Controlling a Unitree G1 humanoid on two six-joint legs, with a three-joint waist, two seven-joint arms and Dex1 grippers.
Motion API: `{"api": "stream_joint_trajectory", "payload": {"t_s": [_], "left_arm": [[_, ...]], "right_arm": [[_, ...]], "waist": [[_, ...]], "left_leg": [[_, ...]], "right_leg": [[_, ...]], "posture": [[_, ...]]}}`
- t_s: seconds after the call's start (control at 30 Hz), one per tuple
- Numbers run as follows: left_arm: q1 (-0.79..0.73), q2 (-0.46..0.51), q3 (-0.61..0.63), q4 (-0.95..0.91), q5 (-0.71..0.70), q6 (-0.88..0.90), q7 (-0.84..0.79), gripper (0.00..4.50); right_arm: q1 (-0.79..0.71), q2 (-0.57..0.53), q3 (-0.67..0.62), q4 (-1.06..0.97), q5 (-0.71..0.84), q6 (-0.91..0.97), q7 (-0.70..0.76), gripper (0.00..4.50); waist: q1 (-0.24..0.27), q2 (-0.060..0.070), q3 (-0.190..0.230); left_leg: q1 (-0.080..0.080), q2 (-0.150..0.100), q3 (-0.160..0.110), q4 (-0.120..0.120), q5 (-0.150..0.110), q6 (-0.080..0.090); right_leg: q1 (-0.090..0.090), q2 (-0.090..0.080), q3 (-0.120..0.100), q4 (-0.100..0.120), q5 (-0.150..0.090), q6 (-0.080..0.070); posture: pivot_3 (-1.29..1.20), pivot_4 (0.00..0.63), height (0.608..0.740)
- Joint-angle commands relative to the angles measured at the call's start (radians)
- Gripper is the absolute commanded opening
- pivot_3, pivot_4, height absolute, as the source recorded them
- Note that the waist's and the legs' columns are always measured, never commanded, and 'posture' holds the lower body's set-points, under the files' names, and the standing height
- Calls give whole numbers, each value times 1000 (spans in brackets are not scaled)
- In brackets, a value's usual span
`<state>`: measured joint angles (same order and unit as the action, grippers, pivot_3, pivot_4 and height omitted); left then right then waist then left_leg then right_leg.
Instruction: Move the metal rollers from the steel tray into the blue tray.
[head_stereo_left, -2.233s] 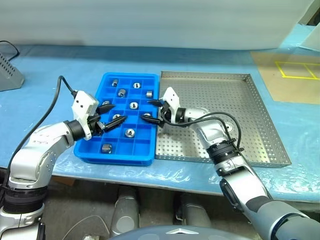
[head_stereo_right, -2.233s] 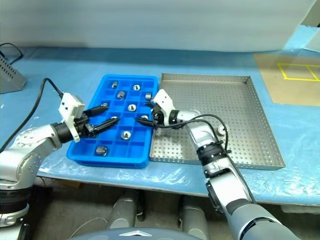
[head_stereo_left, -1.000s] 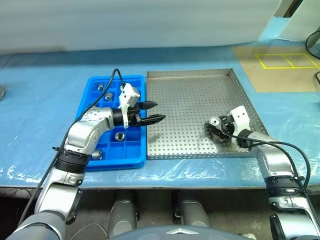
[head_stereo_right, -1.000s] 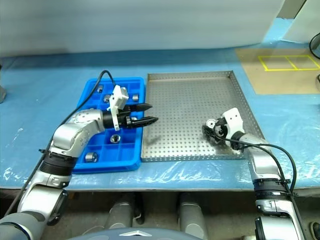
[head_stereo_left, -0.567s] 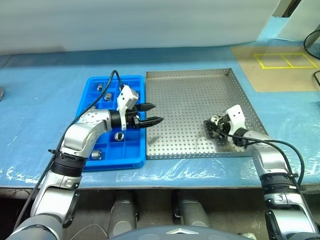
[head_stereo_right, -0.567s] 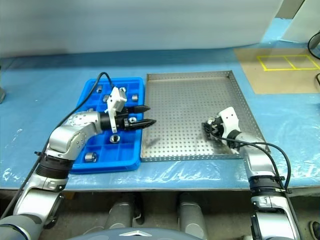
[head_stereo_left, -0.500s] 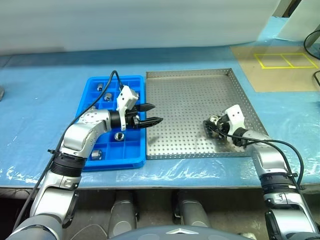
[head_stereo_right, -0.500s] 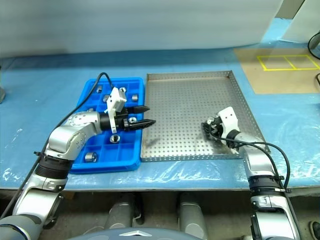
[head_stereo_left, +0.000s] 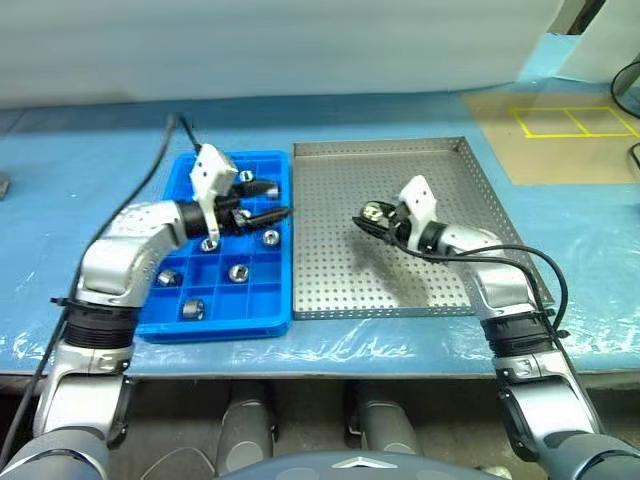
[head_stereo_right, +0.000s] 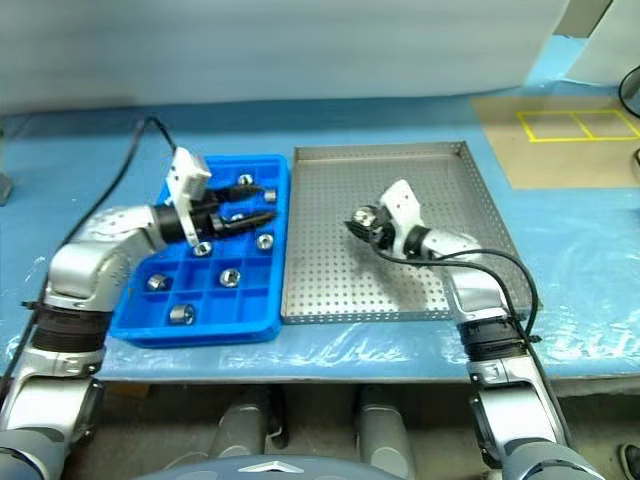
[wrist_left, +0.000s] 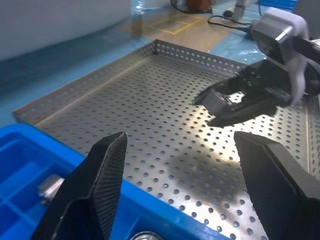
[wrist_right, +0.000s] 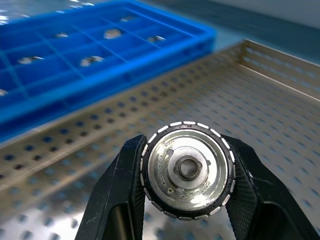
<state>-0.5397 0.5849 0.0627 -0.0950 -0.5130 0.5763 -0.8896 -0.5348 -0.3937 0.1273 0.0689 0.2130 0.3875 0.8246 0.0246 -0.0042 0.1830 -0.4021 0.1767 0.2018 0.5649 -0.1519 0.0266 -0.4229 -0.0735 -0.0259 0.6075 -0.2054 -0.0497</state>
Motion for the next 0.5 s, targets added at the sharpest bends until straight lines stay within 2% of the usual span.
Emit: {"api": "stream_joint_trajectory", "payload": {"t_s": [0.03,0.27,0.4,0.5], "left_arm": [[38,21,54,-104,-38,34,34,3594],[211,60,112,-332,-112,125,89,3594],[332,84,134,-373,-112,153,118,3594],[376,86,157,-405,-129,157,140,3594]], "right_arm": [[-41,40,58,-79,58,20,78,1677],[-107,101,138,-10,56,0,180,1677],[-88,78,218,8,46,3,304,1677],[-88,81,231,23,56,21,336,1677]], "waist": [[16,0,0],[55,0,0],[78,0,0],[90,-1,0]], "left_leg": [[0,0,0,0,0,0],[0,0,-1,0,0,-1],[1,0,-1,-2,1,-2],[1,0,-2,-2,1,-2]], "right_leg": [[0,0,0,0,0,0],[0,-1,0,1,0,0],[0,-1,-1,1,0,0],[0,-1,-1,0,0,1]], "posture": [[33,150,740],[183,150,740],[239,150,740],[270,150,740]]}}
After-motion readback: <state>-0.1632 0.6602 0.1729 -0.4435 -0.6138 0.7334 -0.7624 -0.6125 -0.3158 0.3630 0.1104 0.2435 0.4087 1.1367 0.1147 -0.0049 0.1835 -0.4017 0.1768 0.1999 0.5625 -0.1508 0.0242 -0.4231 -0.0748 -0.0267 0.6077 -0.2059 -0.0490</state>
